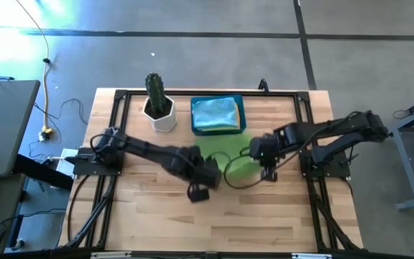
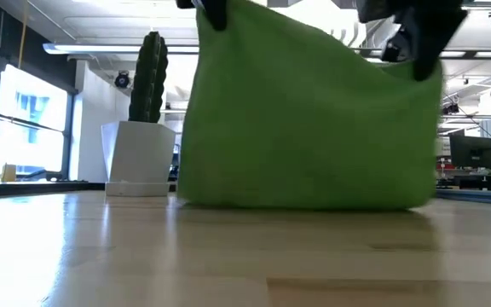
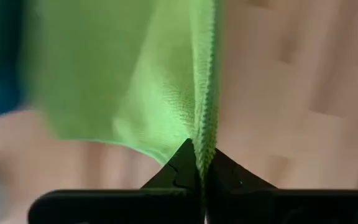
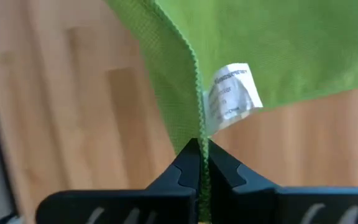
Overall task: Fold microfiber towels
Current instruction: Fold the green microfiber towel
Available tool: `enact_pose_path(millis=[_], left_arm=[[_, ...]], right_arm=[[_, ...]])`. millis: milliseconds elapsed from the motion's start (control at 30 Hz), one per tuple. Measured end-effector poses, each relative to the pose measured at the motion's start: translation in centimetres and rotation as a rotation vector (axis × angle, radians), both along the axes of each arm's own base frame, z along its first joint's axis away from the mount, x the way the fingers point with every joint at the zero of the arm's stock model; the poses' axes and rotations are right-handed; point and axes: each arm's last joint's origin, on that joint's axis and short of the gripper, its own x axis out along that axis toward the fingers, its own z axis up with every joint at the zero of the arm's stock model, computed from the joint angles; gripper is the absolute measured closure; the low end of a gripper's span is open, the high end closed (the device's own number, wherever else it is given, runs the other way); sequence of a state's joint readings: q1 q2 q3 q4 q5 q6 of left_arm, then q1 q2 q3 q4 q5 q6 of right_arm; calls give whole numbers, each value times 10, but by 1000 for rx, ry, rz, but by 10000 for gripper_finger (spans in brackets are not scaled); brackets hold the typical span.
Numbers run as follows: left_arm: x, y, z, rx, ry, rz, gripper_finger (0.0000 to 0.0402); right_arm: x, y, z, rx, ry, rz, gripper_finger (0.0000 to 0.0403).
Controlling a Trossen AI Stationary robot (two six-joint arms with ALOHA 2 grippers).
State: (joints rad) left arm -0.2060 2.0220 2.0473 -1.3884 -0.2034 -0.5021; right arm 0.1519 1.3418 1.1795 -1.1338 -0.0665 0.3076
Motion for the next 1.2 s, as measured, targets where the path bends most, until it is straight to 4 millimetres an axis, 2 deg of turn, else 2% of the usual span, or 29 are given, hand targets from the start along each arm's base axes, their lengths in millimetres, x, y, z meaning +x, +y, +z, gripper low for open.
enact_pose_path(millis=[133, 267, 433, 700, 867, 1200], left_arm=[[10, -24, -16, -137, -23, -35, 401], [13, -40, -16, -256, -54, -87, 401], [18, -51, -20, -277, -83, -113, 401], [18, -45, -40, -144, 7, 38, 401], [16, -38, -54, -83, 109, 87, 401], [21, -14, -67, -1, 184, 140, 401]], right_arm=[[-1, 17, -10, 114, 8, 23, 402], [-3, 32, -12, 216, 16, 85, 402], [-4, 43, -11, 235, -11, 169, 402], [0, 34, -12, -20, -81, 139, 402], [7, 21, -17, -101, -76, 121, 402], [43, -2, -55, -225, 15, 185, 402]])
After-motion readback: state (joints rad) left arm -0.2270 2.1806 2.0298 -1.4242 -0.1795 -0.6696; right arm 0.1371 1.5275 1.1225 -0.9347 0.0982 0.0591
